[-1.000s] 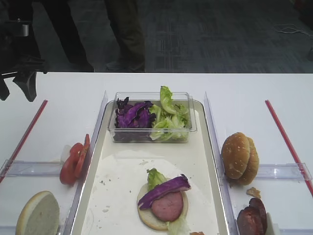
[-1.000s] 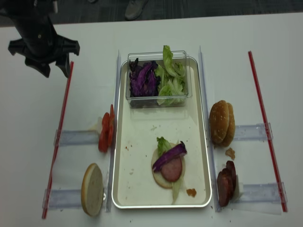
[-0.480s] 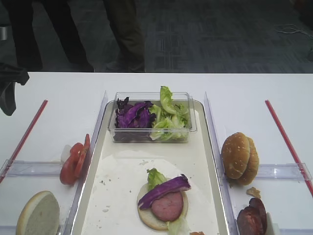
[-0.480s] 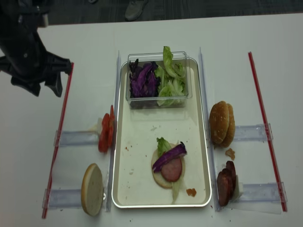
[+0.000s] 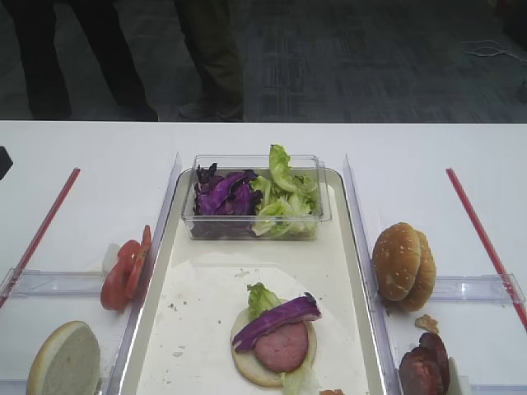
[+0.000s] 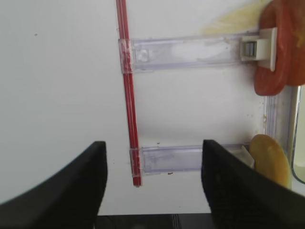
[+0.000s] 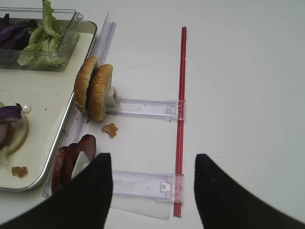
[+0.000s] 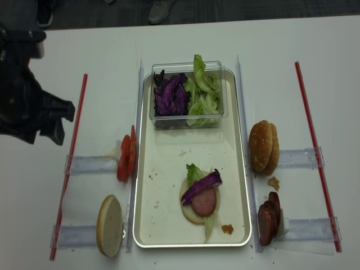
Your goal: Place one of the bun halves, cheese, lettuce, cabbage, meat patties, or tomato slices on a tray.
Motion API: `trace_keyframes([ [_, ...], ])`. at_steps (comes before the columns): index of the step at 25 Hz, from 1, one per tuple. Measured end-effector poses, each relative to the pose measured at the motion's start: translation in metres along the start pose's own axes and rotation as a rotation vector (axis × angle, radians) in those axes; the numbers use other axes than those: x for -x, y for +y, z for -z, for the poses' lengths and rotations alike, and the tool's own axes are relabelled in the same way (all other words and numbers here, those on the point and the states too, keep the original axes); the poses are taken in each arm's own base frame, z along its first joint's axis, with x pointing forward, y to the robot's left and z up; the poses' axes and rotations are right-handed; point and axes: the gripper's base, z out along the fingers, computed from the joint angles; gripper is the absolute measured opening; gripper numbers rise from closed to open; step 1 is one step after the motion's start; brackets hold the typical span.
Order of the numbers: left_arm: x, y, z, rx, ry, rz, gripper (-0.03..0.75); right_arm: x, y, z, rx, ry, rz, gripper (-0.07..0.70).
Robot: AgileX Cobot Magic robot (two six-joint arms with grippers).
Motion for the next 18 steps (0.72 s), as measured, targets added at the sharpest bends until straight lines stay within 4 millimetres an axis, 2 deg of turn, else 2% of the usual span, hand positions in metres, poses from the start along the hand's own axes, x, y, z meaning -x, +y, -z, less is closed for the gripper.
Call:
trace_keyframes([
  [11,-0.07,0.001,0.002,0.0,-0.011,-0.005,0.41,0.0,0.0,0.0,0.0,0.0,-0.001,0.434],
  [18,-0.103,0.001,0.002,0.0,-0.043,-0.006,0.41,0.0,0.0,0.0,0.0,0.0,-0.001,0.434],
])
